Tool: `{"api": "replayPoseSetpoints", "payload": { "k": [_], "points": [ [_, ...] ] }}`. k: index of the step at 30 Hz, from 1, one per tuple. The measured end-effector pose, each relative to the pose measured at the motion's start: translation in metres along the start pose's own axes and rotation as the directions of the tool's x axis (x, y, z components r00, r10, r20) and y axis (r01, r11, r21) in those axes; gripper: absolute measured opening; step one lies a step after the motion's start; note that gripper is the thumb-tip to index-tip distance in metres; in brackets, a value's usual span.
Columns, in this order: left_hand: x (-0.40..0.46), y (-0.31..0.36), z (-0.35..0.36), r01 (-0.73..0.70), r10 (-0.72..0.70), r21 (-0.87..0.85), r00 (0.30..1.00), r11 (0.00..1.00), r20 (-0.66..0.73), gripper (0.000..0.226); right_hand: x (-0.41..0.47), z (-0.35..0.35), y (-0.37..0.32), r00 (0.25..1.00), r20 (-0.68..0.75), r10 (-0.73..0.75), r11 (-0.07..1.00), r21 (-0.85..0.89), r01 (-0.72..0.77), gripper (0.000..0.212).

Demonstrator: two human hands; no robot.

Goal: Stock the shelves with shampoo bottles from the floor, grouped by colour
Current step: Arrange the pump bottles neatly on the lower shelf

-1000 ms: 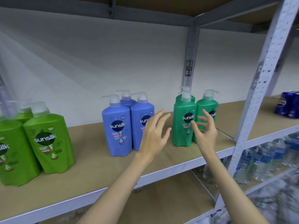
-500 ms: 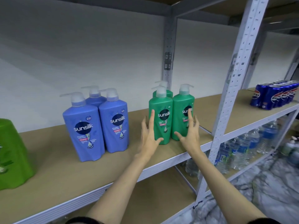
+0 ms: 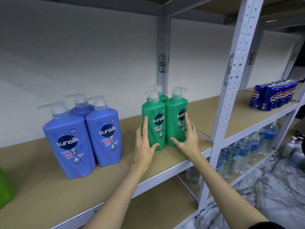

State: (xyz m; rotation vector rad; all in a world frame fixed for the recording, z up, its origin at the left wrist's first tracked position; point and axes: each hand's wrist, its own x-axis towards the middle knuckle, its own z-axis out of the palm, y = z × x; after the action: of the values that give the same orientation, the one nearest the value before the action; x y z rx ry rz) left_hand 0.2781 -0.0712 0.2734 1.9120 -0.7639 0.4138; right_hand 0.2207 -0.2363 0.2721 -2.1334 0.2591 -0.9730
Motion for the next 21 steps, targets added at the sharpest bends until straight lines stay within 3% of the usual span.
{"api": "replayPoseSetpoints", "payload": {
  "k": [9,21],
  "points": [
    [0.006,-0.007,0.003,-0.011,0.012,0.039,1.0,0.999,-0.027,0.118,0.01,0.004,0.006,0.999,0.05,-0.014,0.993,0.12,0.008,0.109],
    [0.008,-0.01,-0.003,-0.009,0.009,-0.067,1.0,0.998,0.009,0.112,0.013,0.006,0.003,0.998,0.068,-0.014,0.994,0.11,0.006,0.109]
  ]
}}
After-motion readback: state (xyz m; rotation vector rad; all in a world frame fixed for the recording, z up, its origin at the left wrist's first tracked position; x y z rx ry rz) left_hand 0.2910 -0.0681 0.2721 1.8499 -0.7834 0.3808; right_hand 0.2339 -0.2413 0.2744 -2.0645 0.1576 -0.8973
